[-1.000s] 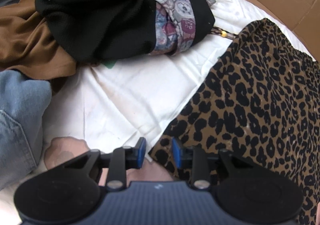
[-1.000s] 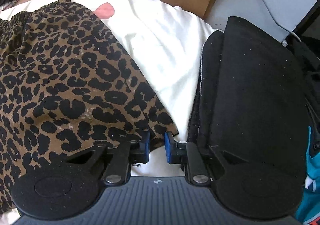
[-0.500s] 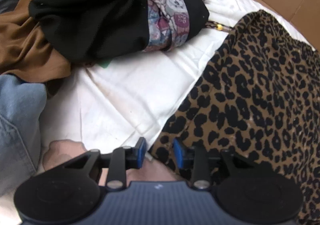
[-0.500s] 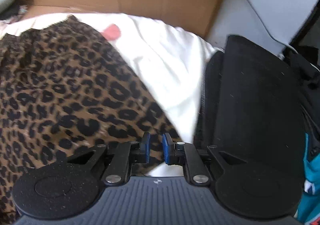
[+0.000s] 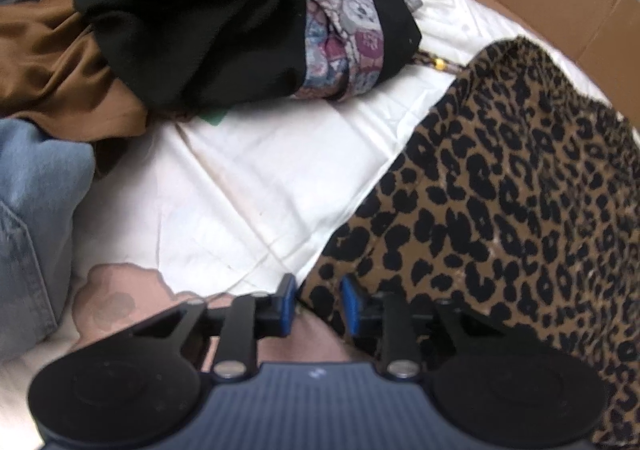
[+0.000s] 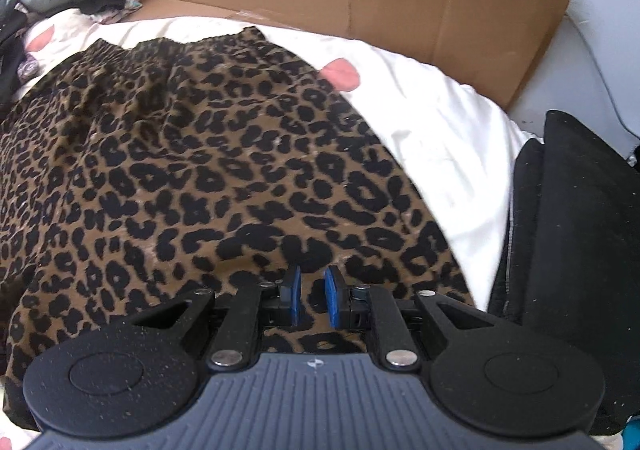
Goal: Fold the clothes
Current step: 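Move the left gripper to the skirt's side edge and close on it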
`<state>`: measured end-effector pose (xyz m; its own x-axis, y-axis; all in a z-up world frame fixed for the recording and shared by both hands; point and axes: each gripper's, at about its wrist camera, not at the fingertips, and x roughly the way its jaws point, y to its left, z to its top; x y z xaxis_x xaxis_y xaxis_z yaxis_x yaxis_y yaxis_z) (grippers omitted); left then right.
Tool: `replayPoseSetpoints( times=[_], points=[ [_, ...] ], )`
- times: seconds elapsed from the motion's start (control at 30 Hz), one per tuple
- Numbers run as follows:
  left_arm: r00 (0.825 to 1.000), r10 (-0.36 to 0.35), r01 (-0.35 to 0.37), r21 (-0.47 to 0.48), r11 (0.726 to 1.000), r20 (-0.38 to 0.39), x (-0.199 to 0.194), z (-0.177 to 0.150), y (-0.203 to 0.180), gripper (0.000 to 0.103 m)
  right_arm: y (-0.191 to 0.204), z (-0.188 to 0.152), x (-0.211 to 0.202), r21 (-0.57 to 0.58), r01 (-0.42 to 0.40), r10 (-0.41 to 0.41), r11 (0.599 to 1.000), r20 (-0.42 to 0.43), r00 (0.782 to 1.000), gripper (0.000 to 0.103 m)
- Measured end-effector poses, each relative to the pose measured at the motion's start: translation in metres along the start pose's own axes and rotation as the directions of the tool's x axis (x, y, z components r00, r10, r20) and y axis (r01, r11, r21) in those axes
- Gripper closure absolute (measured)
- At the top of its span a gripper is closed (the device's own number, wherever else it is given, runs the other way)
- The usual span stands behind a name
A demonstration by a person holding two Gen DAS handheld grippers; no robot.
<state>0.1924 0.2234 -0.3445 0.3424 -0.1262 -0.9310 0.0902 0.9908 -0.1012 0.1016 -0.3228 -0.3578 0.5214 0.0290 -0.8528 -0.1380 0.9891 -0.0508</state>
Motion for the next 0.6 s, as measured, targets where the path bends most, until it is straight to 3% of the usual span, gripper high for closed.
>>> replayPoseSetpoints(
  times=[0.17,0.37,0.6],
  points=[
    [0.996,-0.08,0.083,-0.055,0.995,0.044,-0.012,0.0,0.007,0.08,0.005,-0.003,-0.002,-0.005,-0.023,0.023,1.0,0.0,1.0,0.085],
    [0.992,-0.113,0.118,-0.107,0.987,0.051,-0.003,0.001,0.008,0.079,0.01,-0.01,-0.004,-0.01,-0.037,0.037,0.999,-0.01,0.999,0.085],
    [0.985,-0.17,0.175,-0.22,0.96,0.04,0.012,0.002,0.024,0.078,0.015,-0.005,0.0,-0.032,-0.054,0.053,0.998,-0.016,0.998,0.085]
  ],
)
